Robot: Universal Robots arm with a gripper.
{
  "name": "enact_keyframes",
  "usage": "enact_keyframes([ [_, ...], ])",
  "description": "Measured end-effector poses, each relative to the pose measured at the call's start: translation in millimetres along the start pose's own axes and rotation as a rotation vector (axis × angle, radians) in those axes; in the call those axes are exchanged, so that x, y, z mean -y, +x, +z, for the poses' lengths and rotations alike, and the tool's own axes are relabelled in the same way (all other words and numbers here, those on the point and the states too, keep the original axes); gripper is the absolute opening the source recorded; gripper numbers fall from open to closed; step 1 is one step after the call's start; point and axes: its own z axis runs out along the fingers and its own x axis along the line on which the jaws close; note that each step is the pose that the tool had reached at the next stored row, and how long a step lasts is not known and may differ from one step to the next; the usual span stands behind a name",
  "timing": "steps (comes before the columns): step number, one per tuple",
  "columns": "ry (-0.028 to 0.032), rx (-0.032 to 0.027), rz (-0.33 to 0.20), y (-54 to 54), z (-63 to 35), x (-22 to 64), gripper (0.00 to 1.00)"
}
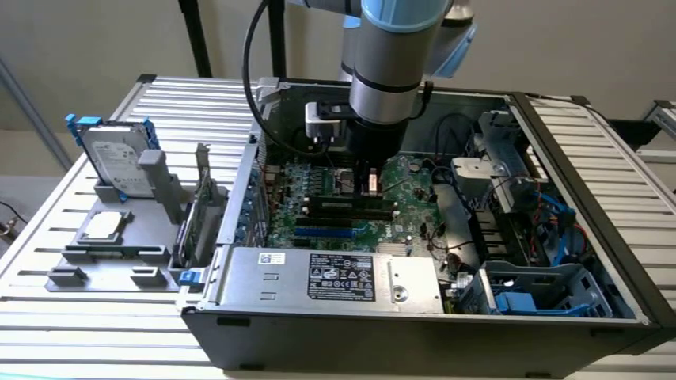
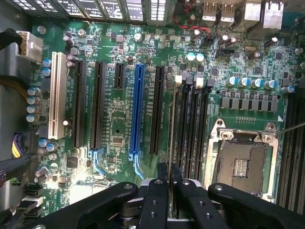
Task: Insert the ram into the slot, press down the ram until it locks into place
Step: 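Insert the ram into the slot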
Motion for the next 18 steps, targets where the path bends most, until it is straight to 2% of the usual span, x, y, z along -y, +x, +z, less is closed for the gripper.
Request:
enact_keyframes([
  [14, -0.0024, -0.0002, 0.000, -3.2, 0.8, 1.3, 0.14],
  [18, -0.0025, -0.0032, 0.000, -4.2, 1.4, 1.4, 0.14],
])
